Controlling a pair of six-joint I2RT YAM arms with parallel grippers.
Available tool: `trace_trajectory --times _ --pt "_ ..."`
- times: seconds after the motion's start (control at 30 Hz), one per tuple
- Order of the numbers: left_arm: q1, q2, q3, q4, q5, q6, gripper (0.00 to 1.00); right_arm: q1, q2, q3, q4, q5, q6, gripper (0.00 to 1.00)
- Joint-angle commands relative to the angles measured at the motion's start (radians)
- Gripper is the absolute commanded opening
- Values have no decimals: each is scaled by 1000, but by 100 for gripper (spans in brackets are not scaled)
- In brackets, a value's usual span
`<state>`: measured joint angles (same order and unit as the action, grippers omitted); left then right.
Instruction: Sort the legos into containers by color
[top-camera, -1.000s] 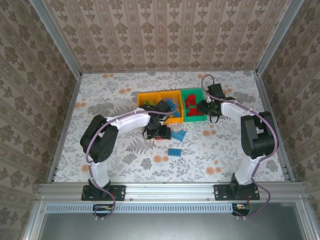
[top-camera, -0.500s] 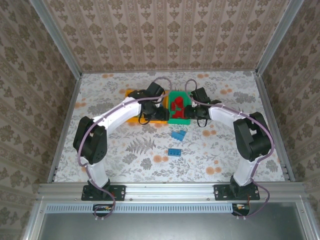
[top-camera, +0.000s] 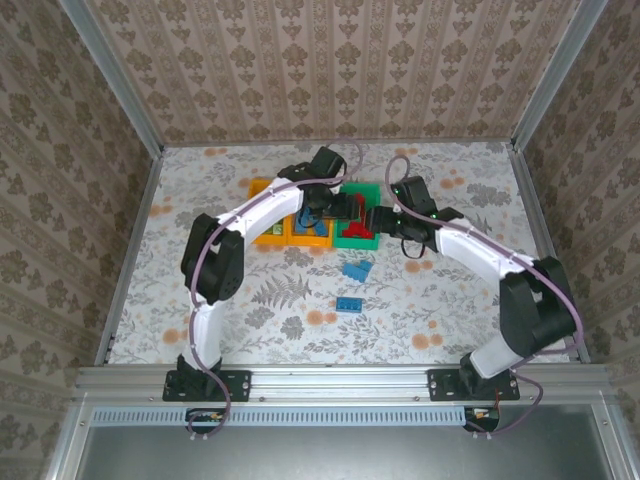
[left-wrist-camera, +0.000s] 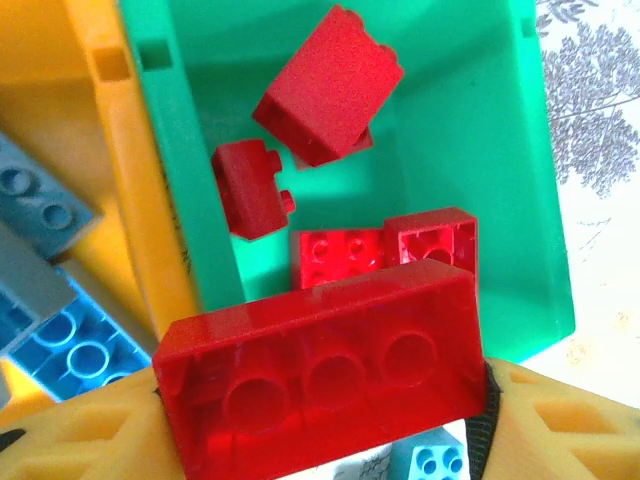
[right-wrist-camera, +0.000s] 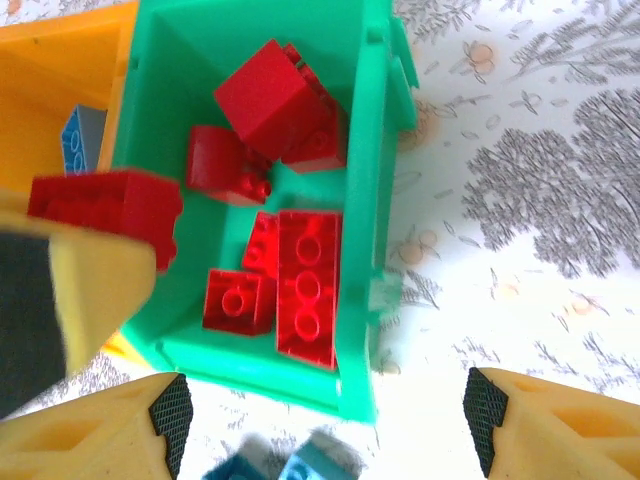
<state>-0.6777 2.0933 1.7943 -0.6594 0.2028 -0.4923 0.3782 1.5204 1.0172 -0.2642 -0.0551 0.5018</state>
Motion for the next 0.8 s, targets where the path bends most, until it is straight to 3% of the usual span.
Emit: trace_trajectory --times 0.0,0.27,0.43,0.77 --pt "7 39 25 46 66 -1 62 30 -77 -99 -12 16 14 76" --pt "10 49 16 86 87 -35 72 133 -181 -259 34 3 -40 74" --pt "14 41 8 100 105 -58 100 199 -155 -253 49 31 -86 74" --pt "34 2 -39 132 118 -103 100 286 -14 -147 -3 73 -180 74"
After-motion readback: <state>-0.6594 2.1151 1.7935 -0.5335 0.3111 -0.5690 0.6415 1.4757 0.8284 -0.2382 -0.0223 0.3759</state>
